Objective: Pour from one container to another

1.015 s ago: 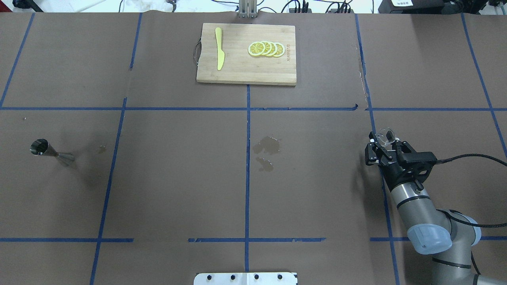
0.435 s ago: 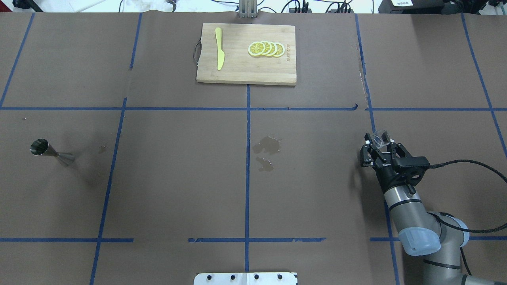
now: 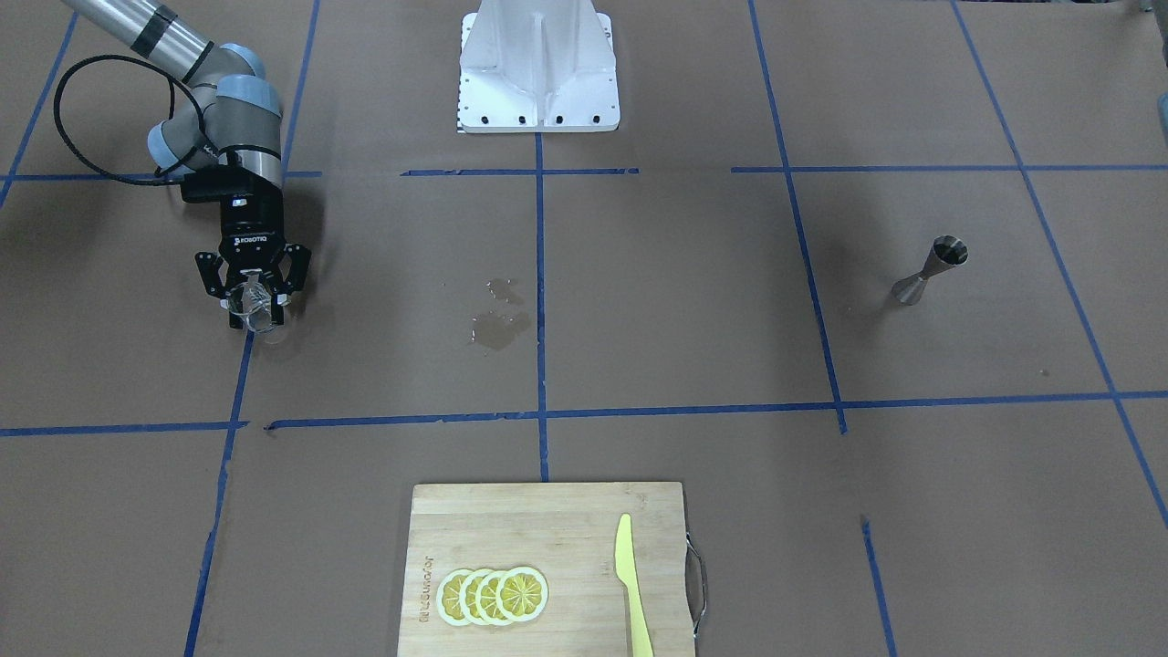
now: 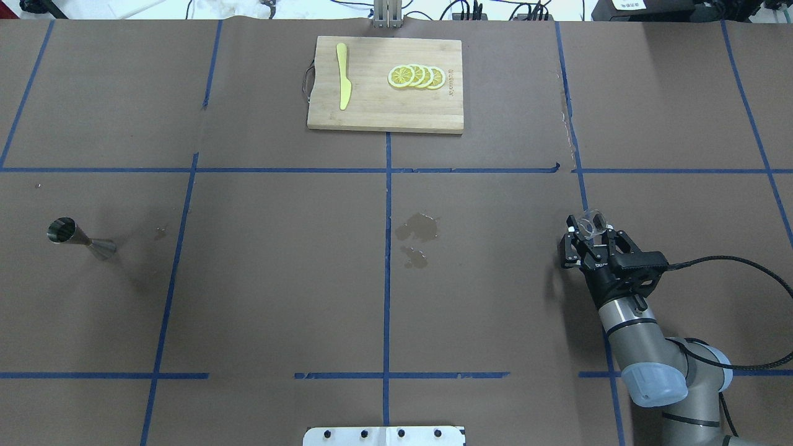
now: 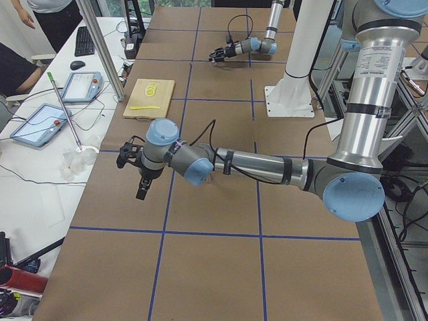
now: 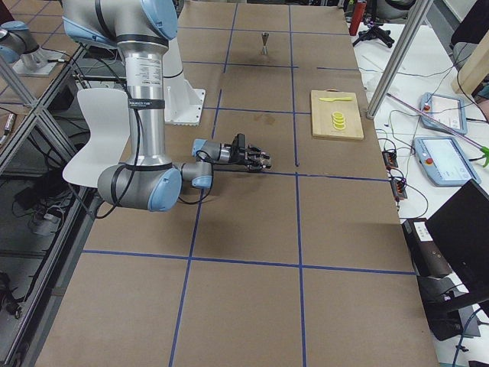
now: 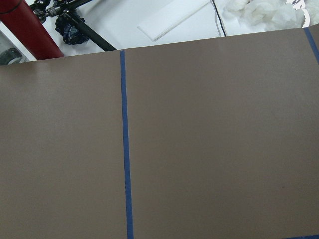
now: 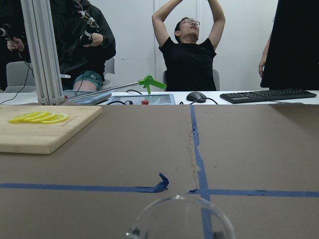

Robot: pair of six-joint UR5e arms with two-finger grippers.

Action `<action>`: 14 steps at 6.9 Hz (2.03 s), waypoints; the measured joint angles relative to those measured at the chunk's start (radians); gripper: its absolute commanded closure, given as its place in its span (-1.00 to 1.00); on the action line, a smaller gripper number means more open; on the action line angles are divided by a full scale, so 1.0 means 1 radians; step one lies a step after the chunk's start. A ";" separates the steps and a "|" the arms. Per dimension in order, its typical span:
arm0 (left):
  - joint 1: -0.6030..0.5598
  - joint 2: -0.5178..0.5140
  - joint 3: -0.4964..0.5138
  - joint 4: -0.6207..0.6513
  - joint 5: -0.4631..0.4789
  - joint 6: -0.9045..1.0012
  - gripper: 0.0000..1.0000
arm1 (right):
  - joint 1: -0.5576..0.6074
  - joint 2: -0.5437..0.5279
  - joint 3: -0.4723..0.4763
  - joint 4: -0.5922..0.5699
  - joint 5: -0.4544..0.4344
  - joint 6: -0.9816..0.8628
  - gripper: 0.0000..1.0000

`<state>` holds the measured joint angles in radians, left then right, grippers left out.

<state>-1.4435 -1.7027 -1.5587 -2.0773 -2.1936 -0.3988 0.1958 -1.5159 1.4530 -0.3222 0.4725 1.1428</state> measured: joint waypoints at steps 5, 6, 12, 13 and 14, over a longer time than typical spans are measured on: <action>0.000 0.000 0.000 -0.003 0.000 0.000 -1.00 | -0.016 -0.007 -0.004 0.000 0.004 -0.003 0.87; 0.000 0.000 0.000 -0.003 0.000 0.000 -1.00 | -0.017 -0.008 -0.004 0.000 0.005 -0.003 0.75; 0.000 0.000 -0.001 -0.006 0.001 -0.001 -1.00 | -0.024 -0.009 -0.008 0.001 0.006 0.000 -0.10; 0.000 0.000 -0.001 -0.006 0.001 -0.002 -1.00 | -0.024 -0.010 -0.009 0.002 0.006 -0.001 -0.13; 0.000 0.000 -0.001 -0.006 0.001 -0.002 -1.00 | -0.025 -0.010 -0.009 0.003 0.006 -0.001 -0.29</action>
<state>-1.4435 -1.7027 -1.5600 -2.0832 -2.1921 -0.4003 0.1708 -1.5261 1.4445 -0.3195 0.4786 1.1422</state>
